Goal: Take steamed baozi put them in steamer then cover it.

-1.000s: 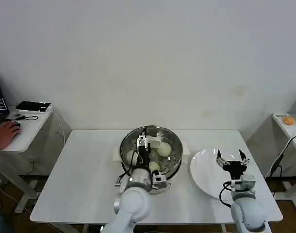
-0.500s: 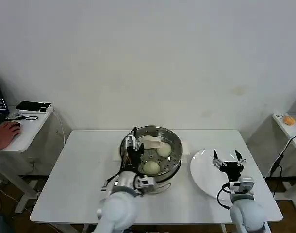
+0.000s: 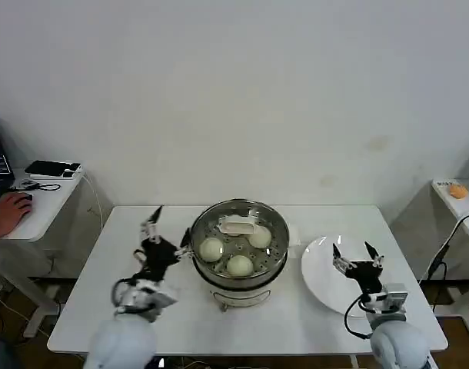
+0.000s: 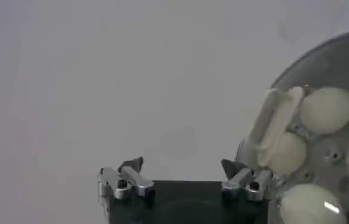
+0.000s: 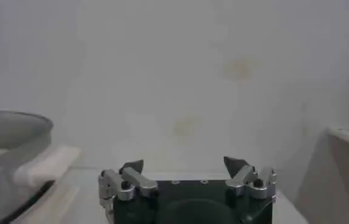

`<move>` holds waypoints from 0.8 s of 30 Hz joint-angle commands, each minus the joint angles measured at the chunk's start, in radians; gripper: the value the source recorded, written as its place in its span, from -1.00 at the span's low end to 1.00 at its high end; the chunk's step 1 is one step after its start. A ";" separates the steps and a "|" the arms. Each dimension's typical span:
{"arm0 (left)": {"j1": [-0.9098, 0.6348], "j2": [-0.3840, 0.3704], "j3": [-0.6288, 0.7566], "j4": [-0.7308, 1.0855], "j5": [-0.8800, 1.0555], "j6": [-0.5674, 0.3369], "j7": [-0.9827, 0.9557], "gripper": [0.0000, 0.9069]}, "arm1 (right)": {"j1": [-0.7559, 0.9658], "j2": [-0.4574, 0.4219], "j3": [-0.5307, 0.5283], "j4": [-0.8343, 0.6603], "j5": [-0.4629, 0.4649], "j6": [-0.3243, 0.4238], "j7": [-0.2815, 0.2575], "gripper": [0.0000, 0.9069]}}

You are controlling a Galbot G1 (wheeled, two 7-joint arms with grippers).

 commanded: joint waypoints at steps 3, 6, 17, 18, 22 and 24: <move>0.247 0.034 -0.310 0.140 -0.623 -0.186 -0.157 1.00 | -0.021 -0.093 -0.054 -0.072 0.061 0.080 0.006 1.00; 0.280 0.031 -0.291 0.158 -0.637 -0.223 -0.199 1.00 | -0.031 -0.119 -0.068 -0.083 0.073 0.094 0.024 1.00; 0.351 0.033 -0.289 0.163 -0.698 -0.219 -0.169 1.00 | -0.057 -0.115 -0.061 -0.063 0.036 0.102 0.049 1.00; 0.351 0.031 -0.291 0.162 -0.697 -0.220 -0.166 1.00 | -0.057 -0.114 -0.060 -0.058 0.044 0.092 0.050 1.00; 0.355 0.020 -0.307 0.149 -0.700 -0.218 -0.159 1.00 | -0.054 -0.102 -0.061 -0.047 0.054 0.071 0.058 1.00; 0.359 0.019 -0.314 0.144 -0.703 -0.219 -0.155 1.00 | -0.057 -0.099 -0.064 -0.044 0.052 0.068 0.056 1.00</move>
